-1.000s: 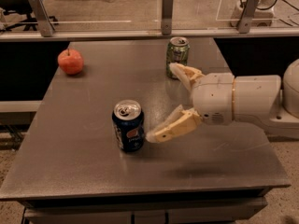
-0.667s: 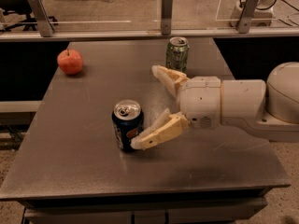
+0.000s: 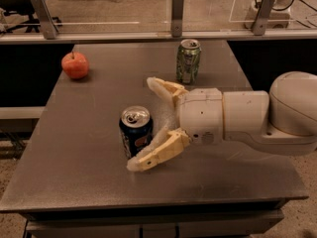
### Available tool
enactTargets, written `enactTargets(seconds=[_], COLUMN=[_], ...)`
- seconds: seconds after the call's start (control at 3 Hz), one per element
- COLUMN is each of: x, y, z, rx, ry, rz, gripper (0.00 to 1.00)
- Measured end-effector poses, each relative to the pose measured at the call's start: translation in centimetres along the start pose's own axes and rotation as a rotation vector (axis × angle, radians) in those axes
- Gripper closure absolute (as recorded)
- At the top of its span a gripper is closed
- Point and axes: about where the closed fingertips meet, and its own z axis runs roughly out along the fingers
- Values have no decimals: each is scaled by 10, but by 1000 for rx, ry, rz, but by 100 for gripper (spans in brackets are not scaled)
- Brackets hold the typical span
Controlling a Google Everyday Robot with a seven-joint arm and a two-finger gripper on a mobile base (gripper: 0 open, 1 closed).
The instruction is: Knock pepsi can over
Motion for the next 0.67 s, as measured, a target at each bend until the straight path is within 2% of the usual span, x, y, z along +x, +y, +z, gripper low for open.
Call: enactTargets(seconds=[0.33, 0.67], x=[7, 24], y=[2, -4], z=[-1, 5], rx=[-4, 2], ry=[-14, -55], rz=[36, 57], gripper=[0, 0])
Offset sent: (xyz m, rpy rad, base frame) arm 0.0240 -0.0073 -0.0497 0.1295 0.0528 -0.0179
